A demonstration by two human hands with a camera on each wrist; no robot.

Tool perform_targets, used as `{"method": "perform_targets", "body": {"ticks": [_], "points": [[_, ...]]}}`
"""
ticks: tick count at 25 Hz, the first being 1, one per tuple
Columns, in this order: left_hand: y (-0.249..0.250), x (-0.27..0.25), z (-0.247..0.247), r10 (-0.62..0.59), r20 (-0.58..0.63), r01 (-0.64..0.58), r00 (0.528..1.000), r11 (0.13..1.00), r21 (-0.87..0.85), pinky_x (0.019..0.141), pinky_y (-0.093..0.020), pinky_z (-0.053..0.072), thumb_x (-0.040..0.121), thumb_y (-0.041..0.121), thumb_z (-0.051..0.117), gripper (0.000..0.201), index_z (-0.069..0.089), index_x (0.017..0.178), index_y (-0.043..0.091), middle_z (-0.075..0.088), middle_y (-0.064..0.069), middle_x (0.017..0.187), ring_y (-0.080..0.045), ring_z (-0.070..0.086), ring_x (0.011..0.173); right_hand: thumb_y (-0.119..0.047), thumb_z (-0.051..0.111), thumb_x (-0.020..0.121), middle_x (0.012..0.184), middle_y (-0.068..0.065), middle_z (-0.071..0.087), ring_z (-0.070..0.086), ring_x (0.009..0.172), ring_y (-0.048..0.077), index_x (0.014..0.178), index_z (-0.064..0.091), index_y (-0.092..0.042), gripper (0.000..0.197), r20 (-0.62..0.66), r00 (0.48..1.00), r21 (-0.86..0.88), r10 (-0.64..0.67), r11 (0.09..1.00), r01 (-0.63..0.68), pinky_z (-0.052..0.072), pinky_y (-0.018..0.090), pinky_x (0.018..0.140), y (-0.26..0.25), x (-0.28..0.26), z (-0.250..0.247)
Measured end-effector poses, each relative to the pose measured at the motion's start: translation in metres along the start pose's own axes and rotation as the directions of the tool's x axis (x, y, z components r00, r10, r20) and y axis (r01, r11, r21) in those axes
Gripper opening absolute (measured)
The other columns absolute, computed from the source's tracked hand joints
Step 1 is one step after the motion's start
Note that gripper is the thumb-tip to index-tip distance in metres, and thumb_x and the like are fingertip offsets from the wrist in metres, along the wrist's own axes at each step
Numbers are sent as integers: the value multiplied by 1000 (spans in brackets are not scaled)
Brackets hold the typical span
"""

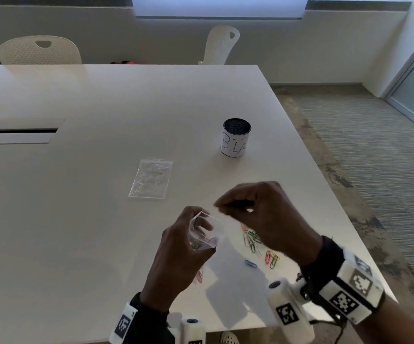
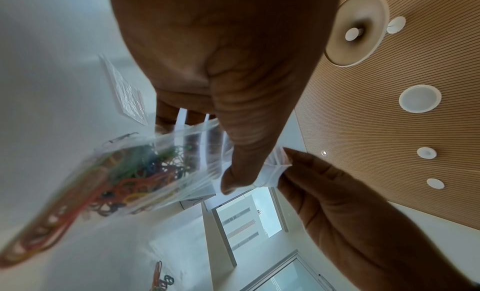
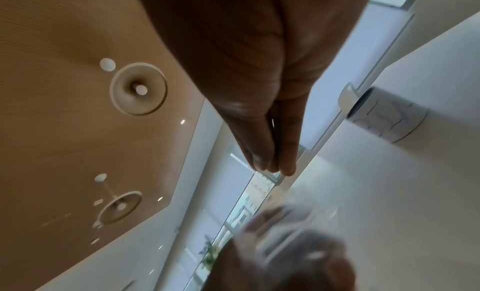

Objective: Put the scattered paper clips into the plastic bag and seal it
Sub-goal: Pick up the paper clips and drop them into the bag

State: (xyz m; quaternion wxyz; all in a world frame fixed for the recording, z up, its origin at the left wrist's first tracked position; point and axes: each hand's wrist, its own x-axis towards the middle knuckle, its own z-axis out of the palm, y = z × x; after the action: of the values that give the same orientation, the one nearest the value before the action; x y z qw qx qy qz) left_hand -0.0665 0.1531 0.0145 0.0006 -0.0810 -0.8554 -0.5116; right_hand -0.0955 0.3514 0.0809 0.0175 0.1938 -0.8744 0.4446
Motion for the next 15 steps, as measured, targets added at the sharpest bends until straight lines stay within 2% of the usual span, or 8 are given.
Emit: {"method": "perform_targets", "body": {"ticks": [3, 4, 6, 7, 10, 12, 14, 15], "points": [[-2, -1, -1, -4, -11, 4, 1000, 1000, -14, 74, -21, 58, 80, 17, 87, 44, 60, 109, 36, 73, 17, 96, -8, 71, 84, -14, 80, 89, 96, -6, 81, 75, 83, -1, 103, 82, -18, 14, -82, 987, -173, 136, 974, -148, 62, 21, 84, 43, 1, -29], [-3, -2, -2, -3, -11, 3, 1000, 1000, -16, 74, -19, 58, 81, 17, 87, 44, 60, 109, 36, 73, 17, 96, -9, 70, 84, -14, 79, 90, 99, -3, 81, 74, 83, 0, 107, 80, -17, 17, -74, 977, -253, 198, 944, -211, 60, 17, 81, 59, -2, -38], [-3, -3, -3, -2, -8, 2, 1000, 1000, -21, 73, -14, 55, 81, 17, 87, 44, 60, 110, 36, 73, 17, 95, -8, 70, 85, -18, 79, 91, 101, 1, 80, 71, 83, 6, 111, 78, -14, 21, -62, 941, -391, 332, 859, -329, 50, 7, 72, 86, -17, -56], [-4, -3, -5, -3, -10, 3, 1000, 1000, -22, 72, -11, 54, 81, 17, 87, 44, 60, 111, 36, 73, 17, 95, -8, 71, 85, -22, 80, 89, 99, 1, 78, 70, 83, 8, 111, 77, -14, 24, -55, 916, -437, 397, 816, -380, 46, 6, 70, 97, -27, -63], [-4, -4, -5, -13, -4, 13, 1000, 1000, -29, 70, -6, 51, 81, 16, 87, 45, 61, 112, 35, 74, 16, 95, -6, 72, 86, -30, 86, 83, 96, -6, 71, 68, 83, 3, 108, 73, -22, 29, -6, 805, -478, 594, 705, -524, 49, 13, 66, 115, -69, -77], [-2, -3, -4, -16, 9, 16, 1000, 999, -33, 69, -5, 51, 81, 16, 87, 46, 61, 113, 35, 74, 17, 96, -6, 72, 86, -28, 89, 80, 94, -8, 69, 67, 81, 3, 102, 70, -26, 29, -6, 744, -506, 668, 640, -579, 51, 17, 66, 121, -95, -75], [-2, -2, -1, -13, 25, 14, 1000, 999, -29, 70, -6, 53, 81, 16, 87, 46, 61, 113, 36, 74, 18, 96, -6, 72, 87, -19, 89, 78, 86, -7, 68, 65, 75, 6, 93, 69, -27, 26, -44, 721, -507, 691, 607, -612, 51, 22, 65, 126, -112, -67], [-1, -1, 0, -12, 33, 13, 999, 1000, -27, 70, -7, 54, 81, 16, 88, 46, 61, 113, 36, 74, 18, 96, -6, 73, 87, -13, 88, 78, 82, -7, 68, 65, 72, 8, 87, 68, -26, 25, -69, 727, -486, 683, 613, -622, 50, 23, 65, 128, -115, -62]]}}
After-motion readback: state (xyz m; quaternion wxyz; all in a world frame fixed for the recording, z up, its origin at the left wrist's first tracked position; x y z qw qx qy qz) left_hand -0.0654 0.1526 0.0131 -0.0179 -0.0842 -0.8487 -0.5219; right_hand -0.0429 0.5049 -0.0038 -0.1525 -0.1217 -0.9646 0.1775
